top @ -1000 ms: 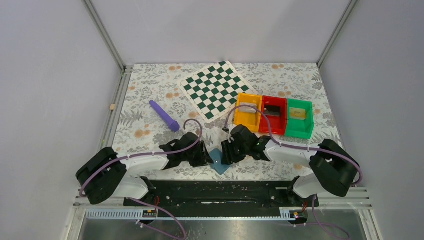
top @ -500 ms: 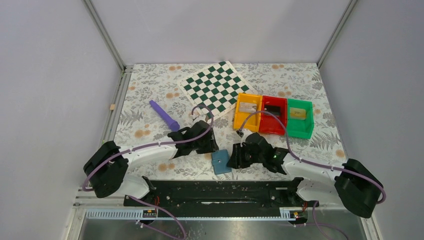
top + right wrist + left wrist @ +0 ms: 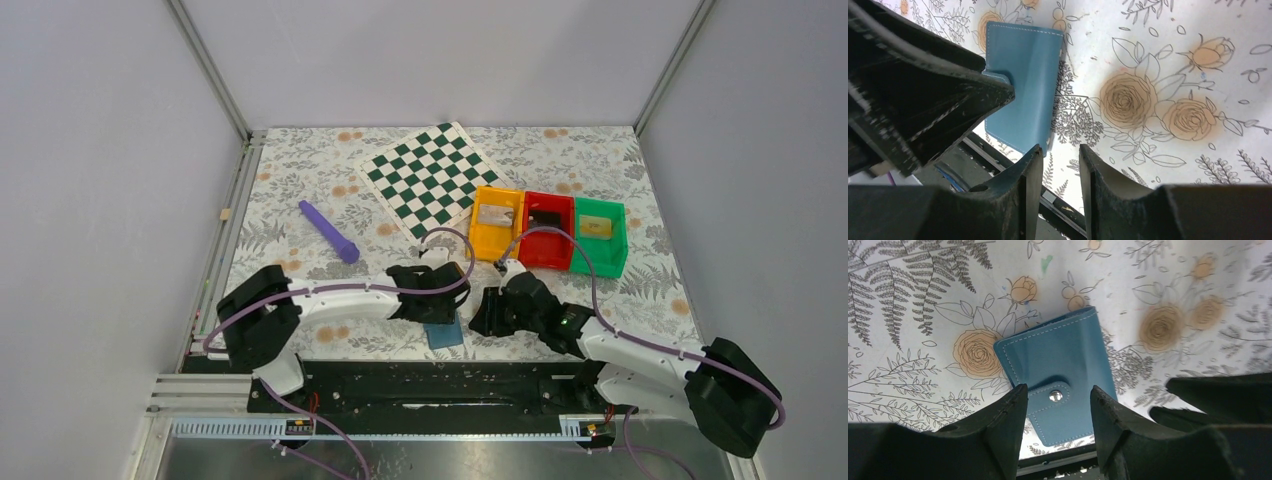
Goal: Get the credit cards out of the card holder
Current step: Open the card holder at the center of the board.
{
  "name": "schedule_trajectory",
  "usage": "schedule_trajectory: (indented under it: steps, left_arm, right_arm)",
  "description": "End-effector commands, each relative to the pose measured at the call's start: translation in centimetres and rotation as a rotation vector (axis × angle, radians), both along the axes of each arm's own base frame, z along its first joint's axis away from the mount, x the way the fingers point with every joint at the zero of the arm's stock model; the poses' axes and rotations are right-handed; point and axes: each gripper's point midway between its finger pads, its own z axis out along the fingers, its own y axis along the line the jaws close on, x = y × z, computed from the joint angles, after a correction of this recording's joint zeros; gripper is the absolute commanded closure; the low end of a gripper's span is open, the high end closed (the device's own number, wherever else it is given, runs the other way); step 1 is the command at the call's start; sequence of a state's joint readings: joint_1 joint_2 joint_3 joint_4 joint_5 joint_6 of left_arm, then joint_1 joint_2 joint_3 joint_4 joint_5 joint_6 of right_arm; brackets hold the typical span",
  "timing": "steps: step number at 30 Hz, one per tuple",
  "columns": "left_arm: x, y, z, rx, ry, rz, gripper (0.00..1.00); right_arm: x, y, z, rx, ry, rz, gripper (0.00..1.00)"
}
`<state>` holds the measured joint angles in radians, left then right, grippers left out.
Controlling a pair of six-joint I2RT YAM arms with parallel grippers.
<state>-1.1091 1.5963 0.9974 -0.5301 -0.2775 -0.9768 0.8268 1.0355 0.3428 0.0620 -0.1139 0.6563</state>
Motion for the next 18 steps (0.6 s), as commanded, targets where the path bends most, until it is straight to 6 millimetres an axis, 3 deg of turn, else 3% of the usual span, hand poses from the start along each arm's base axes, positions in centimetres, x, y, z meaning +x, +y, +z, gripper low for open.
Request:
schedule_trajectory:
  steps: [1, 8, 18]
  left_arm:
    - [0.5, 0.2, -0.5, 0.065, -0.01, 0.046, 0.51]
    - [-0.1, 0.2, -1.8, 0.122, 0.018, 0.051, 0.54]
    - [-2.2, 1.0, -3.8, 0.145, 0.071, 0.052, 0.69]
  right_arm:
    - [0.3, -0.7, 0.4, 0.023, -0.04, -0.026, 0.6]
    - [-0.3, -1.1, 0.0, 0.037, -0.046, -0.018, 0.6]
    - [-0.4, -0.8, 0.6, 0.059, -0.055, -0.004, 0.59]
